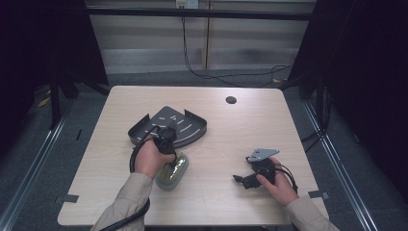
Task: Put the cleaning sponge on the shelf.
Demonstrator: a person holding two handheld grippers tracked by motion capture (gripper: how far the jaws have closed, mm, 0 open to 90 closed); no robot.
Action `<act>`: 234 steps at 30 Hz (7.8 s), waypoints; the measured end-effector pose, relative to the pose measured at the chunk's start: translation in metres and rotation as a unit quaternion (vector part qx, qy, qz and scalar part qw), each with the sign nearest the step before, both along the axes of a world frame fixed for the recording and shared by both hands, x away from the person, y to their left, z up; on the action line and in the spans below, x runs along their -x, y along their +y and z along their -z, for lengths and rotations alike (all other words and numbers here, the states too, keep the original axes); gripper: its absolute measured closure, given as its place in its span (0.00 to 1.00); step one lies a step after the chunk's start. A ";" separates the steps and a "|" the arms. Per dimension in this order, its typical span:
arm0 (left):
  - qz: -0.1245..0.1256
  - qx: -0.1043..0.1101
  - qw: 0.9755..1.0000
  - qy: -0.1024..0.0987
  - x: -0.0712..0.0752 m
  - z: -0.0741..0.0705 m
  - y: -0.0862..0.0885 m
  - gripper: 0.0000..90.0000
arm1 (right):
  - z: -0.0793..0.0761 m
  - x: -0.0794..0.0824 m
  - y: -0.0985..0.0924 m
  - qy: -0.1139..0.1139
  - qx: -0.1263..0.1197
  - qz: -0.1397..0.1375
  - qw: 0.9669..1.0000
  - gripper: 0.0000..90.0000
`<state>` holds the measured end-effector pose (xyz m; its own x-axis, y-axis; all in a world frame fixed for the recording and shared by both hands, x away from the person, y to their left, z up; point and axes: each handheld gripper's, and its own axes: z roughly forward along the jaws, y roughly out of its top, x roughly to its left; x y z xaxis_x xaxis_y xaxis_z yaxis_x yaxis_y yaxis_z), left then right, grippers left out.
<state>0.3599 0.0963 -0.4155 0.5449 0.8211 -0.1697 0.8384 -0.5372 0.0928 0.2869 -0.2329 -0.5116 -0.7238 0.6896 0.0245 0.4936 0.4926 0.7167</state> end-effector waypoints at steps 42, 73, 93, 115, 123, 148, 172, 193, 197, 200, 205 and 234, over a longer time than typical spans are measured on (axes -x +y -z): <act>-0.058 0.024 0.998 -0.022 -0.031 -0.062 0.065 0.80 | 0.000 0.000 0.000 0.001 0.001 0.000 1.000 0.11; -0.078 0.031 0.996 -0.039 -0.075 -0.089 0.072 0.80 | 0.000 0.000 0.000 0.001 0.001 0.000 1.000 0.11; -0.072 0.030 0.996 -0.038 -0.103 -0.082 0.070 0.80 | 0.000 0.000 0.000 0.001 0.000 0.000 1.000 0.11; -0.050 0.026 0.998 -0.042 -0.130 -0.057 0.079 0.80 | 0.000 0.000 0.000 0.001 0.000 0.000 1.000 0.11; -0.043 0.025 0.998 -0.048 -0.138 -0.053 0.080 0.80 | 0.000 0.000 0.000 0.001 -0.001 0.000 1.000 0.11; -0.034 0.022 0.998 -0.047 -0.150 -0.046 0.073 0.80 | 0.000 0.000 0.000 0.001 -0.001 0.000 1.000 0.11; -0.030 0.024 0.998 -0.042 -0.155 -0.024 0.071 0.80 | 0.000 0.000 0.000 0.001 -0.001 0.000 1.000 0.11; -0.015 0.015 0.999 -0.043 -0.154 -0.007 0.079 0.80 | 0.000 0.000 0.000 0.001 -0.001 0.000 1.000 0.11; -0.010 0.011 0.999 -0.040 -0.154 -0.005 0.080 0.80 | 0.000 0.000 0.000 0.001 0.000 0.000 1.000 0.11; -0.013 0.011 0.999 -0.040 -0.153 -0.003 0.082 0.80 | 0.000 0.000 0.000 0.001 -0.001 0.000 1.000 0.11; -0.014 0.007 0.999 -0.041 -0.153 -0.003 0.084 0.80 | 0.000 0.000 0.000 0.001 -0.001 0.000 1.000 0.11; -0.051 0.004 0.998 -0.045 -0.150 -0.003 0.085 0.65 | 0.000 0.000 0.000 0.001 -0.001 0.000 1.000 0.11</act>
<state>0.5101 0.1810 -0.4122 0.4711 0.8725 -0.1299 0.8771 -0.4476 0.1740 0.2869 -0.2330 -0.5114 -0.7244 0.6888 0.0270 0.4949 0.4924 0.7160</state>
